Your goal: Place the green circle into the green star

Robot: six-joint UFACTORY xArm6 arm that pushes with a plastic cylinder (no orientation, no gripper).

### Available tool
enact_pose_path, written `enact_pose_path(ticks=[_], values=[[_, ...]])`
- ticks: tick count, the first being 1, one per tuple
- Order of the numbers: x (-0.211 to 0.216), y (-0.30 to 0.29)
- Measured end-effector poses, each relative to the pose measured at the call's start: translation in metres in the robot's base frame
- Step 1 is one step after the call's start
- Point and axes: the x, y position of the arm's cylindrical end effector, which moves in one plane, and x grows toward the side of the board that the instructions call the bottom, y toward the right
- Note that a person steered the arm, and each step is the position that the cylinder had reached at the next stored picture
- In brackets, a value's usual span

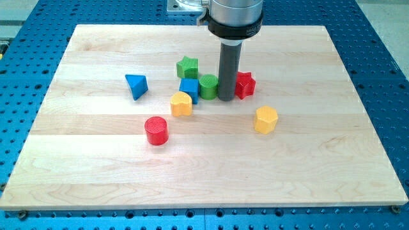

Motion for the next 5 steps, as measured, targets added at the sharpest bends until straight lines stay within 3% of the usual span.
enact_pose_path(ticks=[2,4,5], values=[[0.07,-0.021],[-0.011,-0.03],[-0.018,-0.03]])
